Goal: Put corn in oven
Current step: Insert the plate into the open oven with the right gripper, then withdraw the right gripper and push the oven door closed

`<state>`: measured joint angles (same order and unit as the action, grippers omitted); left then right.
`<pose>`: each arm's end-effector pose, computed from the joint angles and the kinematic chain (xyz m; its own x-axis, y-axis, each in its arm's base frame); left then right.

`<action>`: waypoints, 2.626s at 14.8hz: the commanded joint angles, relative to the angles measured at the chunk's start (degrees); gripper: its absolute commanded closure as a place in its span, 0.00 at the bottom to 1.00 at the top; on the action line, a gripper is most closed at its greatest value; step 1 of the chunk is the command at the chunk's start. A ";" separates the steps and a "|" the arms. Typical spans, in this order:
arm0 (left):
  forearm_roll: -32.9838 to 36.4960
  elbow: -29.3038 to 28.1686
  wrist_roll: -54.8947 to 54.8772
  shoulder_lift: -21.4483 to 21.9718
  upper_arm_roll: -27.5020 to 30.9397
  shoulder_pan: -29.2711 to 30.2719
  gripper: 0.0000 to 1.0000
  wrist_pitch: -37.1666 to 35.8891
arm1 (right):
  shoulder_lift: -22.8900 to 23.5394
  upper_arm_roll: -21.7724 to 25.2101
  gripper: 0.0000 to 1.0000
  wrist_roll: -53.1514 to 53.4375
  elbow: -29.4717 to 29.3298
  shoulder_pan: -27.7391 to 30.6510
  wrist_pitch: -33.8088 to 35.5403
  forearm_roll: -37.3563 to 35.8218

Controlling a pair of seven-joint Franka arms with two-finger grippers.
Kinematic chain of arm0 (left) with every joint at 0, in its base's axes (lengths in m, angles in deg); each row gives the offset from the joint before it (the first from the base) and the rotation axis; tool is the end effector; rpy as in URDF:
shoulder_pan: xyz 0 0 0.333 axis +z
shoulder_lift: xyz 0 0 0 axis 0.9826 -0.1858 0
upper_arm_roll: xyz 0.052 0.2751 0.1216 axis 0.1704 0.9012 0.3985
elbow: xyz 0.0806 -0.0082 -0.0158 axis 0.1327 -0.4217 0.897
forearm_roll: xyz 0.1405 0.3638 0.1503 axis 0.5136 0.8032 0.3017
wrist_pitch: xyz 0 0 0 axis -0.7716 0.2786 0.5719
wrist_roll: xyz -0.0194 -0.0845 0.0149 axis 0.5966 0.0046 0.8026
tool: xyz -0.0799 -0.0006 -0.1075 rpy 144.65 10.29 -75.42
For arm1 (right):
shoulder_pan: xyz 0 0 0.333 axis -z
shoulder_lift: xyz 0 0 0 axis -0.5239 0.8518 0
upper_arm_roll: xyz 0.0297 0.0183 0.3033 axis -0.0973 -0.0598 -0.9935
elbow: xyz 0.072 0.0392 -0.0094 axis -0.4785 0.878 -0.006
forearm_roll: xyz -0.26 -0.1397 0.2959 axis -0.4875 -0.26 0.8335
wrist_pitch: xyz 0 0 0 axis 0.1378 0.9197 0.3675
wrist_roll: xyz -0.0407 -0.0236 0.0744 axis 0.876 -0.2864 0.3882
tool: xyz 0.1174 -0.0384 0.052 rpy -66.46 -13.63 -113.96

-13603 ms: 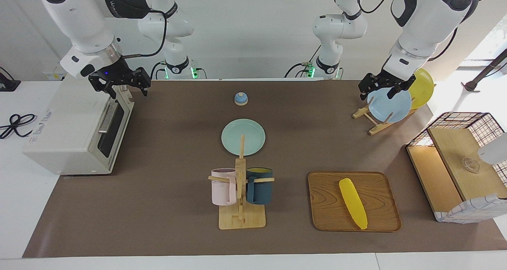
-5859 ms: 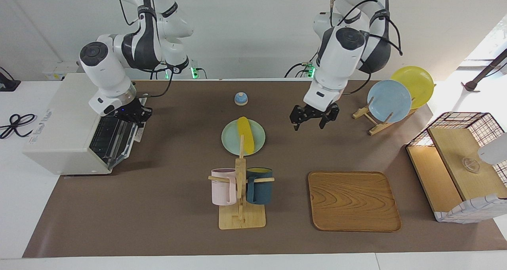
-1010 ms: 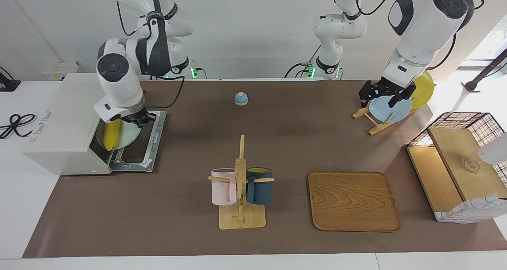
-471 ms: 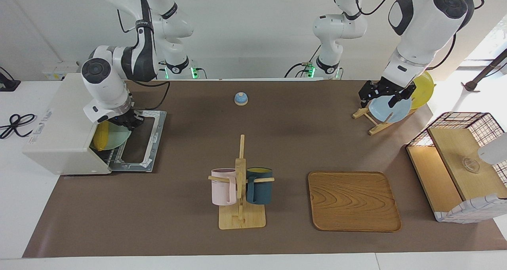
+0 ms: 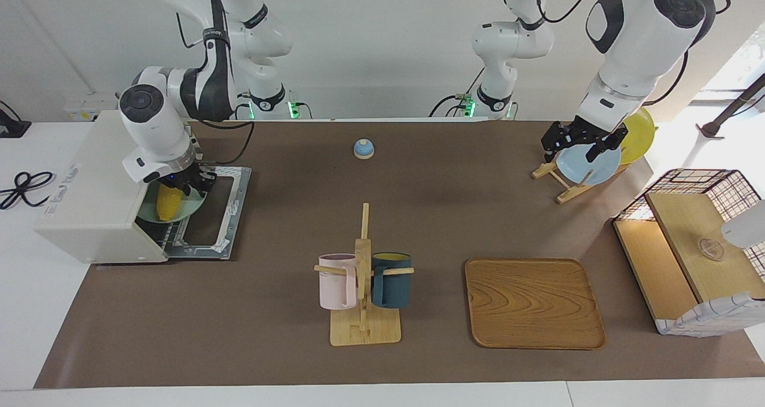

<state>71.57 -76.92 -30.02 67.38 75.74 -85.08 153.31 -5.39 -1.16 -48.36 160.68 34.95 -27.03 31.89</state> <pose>0.5755 -0.0839 0.5340 0.9976 -0.0681 -0.0110 -0.0678 -0.9974 0.0229 0.5502 -0.0654 0.3493 0.9916 -0.0702 -0.1084 -0.0522 -0.9856 0.1611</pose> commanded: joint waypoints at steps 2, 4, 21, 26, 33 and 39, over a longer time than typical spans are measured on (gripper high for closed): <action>-0.55 -0.73 -0.85 1.07 -0.25 0.52 0.00 0.38 | 0.32 -0.89 0.61 -0.95 -5.09 -2.20 4.43 2.25; -0.55 -0.73 -0.85 1.07 -0.25 0.52 0.00 0.38 | 0.94 -0.98 0.79 -0.42 -6.33 -3.18 4.28 4.35; -0.55 -0.73 -0.85 1.07 -0.25 0.52 0.00 0.38 | 6.83 -0.72 1.00 8.55 6.76 -7.40 -16.12 6.65; -0.55 -0.73 -0.85 1.07 -0.25 0.52 0.00 0.38 | 6.48 -0.63 1.00 8.46 8.26 -6.53 -16.74 5.33; -0.55 -0.73 -0.85 1.07 -0.25 0.52 0.00 0.38 | 6.57 -0.63 1.00 8.28 5.46 -6.44 -12.55 -5.01; -0.55 -0.73 -0.85 1.07 -0.25 0.52 0.00 0.38 | 5.34 -0.28 1.00 -2.06 -7.91 -4.34 2.86 -6.80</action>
<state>71.57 -76.92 -30.03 67.38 75.74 -85.08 153.31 0.25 -2.62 -44.56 156.51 27.14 -25.13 28.79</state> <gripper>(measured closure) 0.000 0.991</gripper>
